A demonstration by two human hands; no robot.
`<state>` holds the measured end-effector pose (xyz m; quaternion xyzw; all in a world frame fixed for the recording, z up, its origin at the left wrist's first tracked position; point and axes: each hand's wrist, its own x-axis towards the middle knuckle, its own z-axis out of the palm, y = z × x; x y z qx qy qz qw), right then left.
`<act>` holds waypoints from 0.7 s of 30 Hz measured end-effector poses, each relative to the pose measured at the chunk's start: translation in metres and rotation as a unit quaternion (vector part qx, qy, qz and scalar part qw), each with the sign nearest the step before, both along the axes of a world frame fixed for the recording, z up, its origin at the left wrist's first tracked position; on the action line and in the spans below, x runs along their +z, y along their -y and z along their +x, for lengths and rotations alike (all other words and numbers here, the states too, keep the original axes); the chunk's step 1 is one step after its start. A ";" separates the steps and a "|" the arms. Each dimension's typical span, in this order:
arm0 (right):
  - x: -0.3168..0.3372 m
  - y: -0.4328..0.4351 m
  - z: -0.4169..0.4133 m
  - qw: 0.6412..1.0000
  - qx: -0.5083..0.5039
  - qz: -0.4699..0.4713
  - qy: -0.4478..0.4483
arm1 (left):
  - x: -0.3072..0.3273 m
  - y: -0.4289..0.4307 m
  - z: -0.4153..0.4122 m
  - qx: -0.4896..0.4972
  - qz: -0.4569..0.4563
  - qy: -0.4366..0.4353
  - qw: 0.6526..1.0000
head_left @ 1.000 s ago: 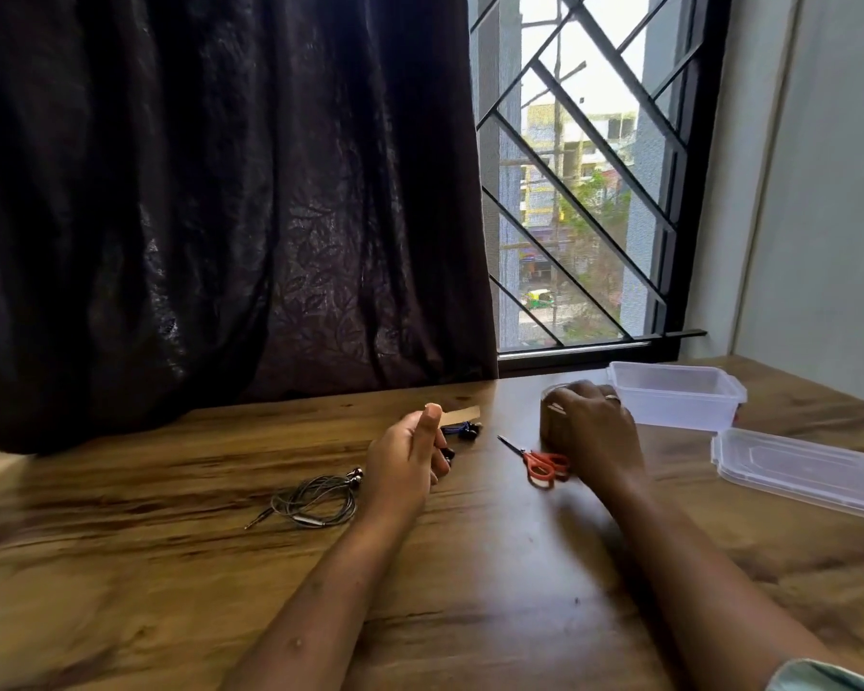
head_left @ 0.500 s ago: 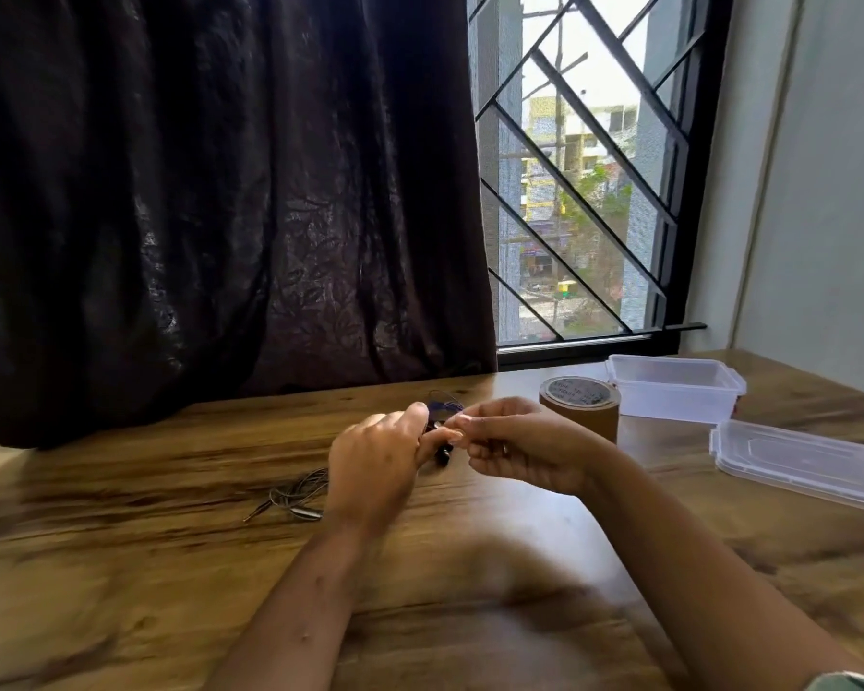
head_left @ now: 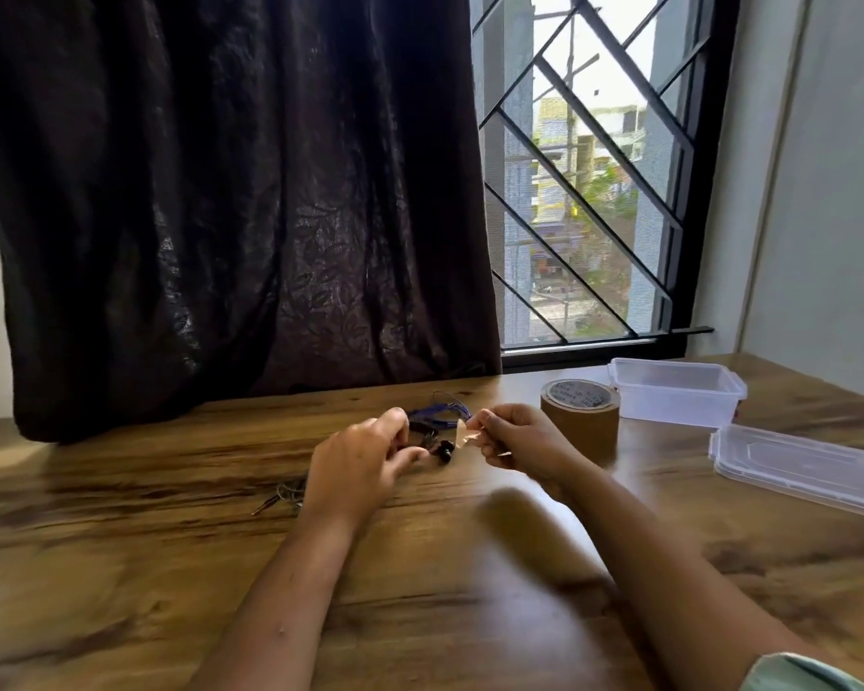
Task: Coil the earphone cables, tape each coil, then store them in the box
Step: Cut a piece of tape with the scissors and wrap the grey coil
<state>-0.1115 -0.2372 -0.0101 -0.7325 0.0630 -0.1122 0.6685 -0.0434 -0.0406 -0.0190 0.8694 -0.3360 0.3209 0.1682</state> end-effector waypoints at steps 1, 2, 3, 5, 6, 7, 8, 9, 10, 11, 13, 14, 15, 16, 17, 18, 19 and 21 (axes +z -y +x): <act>-0.004 0.000 0.002 1.000 -0.010 -0.002 0.003 | 0.004 -0.009 0.001 0.018 -0.017 -0.009 1.000; -0.007 0.000 0.004 1.000 -0.016 -0.004 0.005 | 0.008 -0.020 0.003 0.041 -0.058 -0.019 0.997; -0.010 -0.001 0.006 1.000 -0.019 -0.007 0.007 | 0.011 -0.034 0.005 0.065 -0.117 -0.034 0.990; -0.015 -0.006 0.009 0.999 -0.025 -0.017 0.011 | 0.011 -0.067 0.013 0.103 -0.232 -0.073 0.965; -0.017 -0.009 0.011 0.999 -0.028 -0.020 0.016 | 0.007 -0.085 0.018 0.128 -0.248 -0.103 0.955; -0.019 -0.012 0.012 0.999 -0.029 -0.020 0.024 | 0.001 -0.100 0.022 0.156 -0.239 -0.137 0.949; -0.020 -0.016 0.013 0.999 -0.027 -0.019 0.034 | -0.007 -0.113 0.027 0.178 -0.218 -0.173 0.944; -0.022 -0.021 0.014 0.999 -0.024 -0.017 0.044 | -0.014 -0.121 0.031 0.189 -0.195 -0.212 0.939; -0.023 -0.027 0.015 0.998 -0.022 -0.015 0.053 | -0.019 -0.124 0.032 0.192 -0.174 -0.251 0.933; -0.024 -0.033 0.017 0.998 -0.025 -0.012 0.060 | -0.024 -0.122 0.033 0.193 -0.153 -0.284 0.927; -0.028 -0.045 0.022 0.996 -0.045 -0.009 0.079 | -0.024 -0.108 0.032 0.182 -0.114 -0.311 0.926; -0.029 -0.053 0.027 0.994 -0.062 -0.014 0.087 | -0.023 -0.100 0.031 0.165 -0.099 -0.314 0.930; -0.029 -0.061 0.032 0.992 -0.080 -0.025 0.091 | -0.021 -0.092 0.031 0.148 -0.082 -0.317 0.933; -0.030 -0.070 0.038 0.990 -0.096 -0.034 0.093 | -0.018 -0.085 0.029 0.133 -0.061 -0.316 0.937; -0.030 -0.079 0.043 0.989 -0.106 -0.035 0.096 | -0.017 -0.081 0.029 0.125 -0.042 -0.310 0.941; -0.030 -0.089 0.049 0.988 -0.113 -0.035 0.100 | -0.015 -0.079 0.030 0.121 -0.031 -0.302 0.945; -0.031 -0.097 0.055 0.987 -0.118 -0.044 0.103 | -0.014 -0.080 0.030 0.122 -0.025 -0.296 0.947; -0.033 -0.108 0.064 0.983 -0.115 -0.091 0.106 | -0.014 -0.082 0.032 0.129 -0.023 -0.285 0.950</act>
